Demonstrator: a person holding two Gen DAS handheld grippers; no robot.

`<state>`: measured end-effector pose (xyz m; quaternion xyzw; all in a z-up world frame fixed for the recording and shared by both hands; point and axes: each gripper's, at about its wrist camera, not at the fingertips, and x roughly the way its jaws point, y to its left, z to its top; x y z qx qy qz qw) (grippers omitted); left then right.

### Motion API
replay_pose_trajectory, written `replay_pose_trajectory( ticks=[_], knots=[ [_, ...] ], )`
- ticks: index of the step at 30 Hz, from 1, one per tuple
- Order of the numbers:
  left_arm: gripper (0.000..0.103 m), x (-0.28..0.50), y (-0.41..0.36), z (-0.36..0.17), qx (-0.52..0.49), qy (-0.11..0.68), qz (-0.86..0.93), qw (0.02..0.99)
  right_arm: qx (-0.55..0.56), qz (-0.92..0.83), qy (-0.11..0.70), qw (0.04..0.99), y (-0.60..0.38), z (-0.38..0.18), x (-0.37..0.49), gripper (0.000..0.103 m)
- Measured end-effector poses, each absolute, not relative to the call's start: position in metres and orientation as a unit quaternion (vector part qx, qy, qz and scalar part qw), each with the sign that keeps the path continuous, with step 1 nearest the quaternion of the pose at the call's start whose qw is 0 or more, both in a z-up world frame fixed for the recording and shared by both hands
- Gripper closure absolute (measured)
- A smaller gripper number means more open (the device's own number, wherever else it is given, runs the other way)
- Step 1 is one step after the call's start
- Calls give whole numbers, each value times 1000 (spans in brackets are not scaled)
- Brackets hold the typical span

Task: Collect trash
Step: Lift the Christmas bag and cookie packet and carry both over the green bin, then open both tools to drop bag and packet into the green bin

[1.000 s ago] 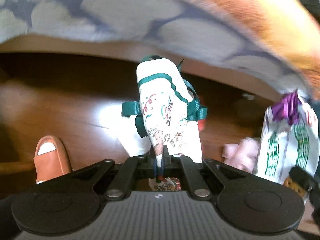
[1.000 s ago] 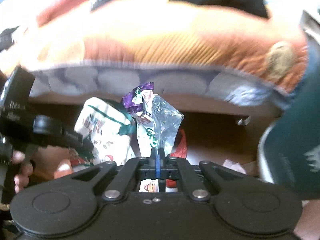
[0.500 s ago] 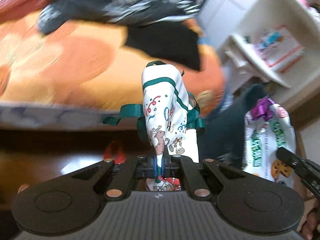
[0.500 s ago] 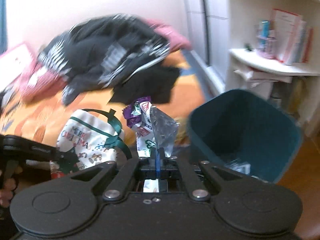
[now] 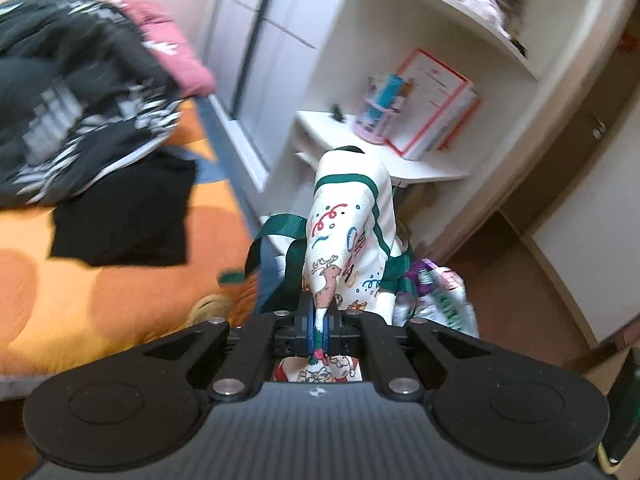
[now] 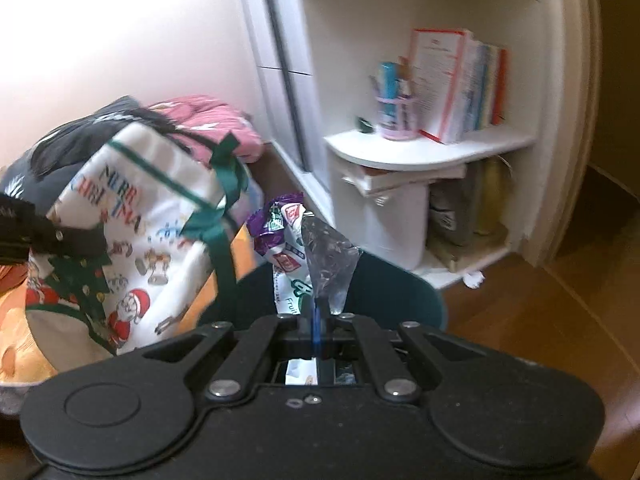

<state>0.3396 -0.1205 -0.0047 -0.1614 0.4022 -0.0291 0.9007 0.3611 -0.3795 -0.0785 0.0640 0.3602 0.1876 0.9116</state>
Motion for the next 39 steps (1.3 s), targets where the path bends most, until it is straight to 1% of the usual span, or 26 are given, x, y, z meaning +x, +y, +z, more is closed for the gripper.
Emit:
replay_pose_trajectory(
  ticks=[5,13,18,19,21,23,26,28,29,30,31,39],
  knots=[
    [99,379,-156,-33,-144,440,-42,886,92,159,385,904,-392,-101,389,102],
    [99,408,-173,-93,-101,497,-24,862,94,151,420,890,-391,-132,398,102],
    [99,419,-182,-112,-90,519,-30,849,87,151,429,886,-389,-138,394,89],
    [99,420,-183,-114,-86,522,-30,848,86,151,429,887,-390,-138,392,88],
    [98,421,-186,-119,-85,527,-30,845,85,152,426,888,-391,-136,391,79],
    [96,422,-187,-122,-87,533,-33,841,80,154,425,888,-392,-135,389,78],
    [84,420,-188,-125,-83,537,-34,838,76,160,422,889,-394,-130,383,74],
    [62,417,-189,-124,-79,535,-34,841,75,163,419,890,-395,-126,378,70],
    [54,415,-189,-122,-77,531,-34,843,74,165,419,890,-396,-123,375,68],
    [40,412,-189,-119,-76,525,-33,847,73,166,418,890,-396,-121,373,67],
    [32,409,-188,-115,-76,518,-32,852,71,167,417,891,-397,-119,370,66],
    [32,382,-176,-87,-82,498,-45,862,57,195,413,888,-393,-95,342,62]
  ],
)
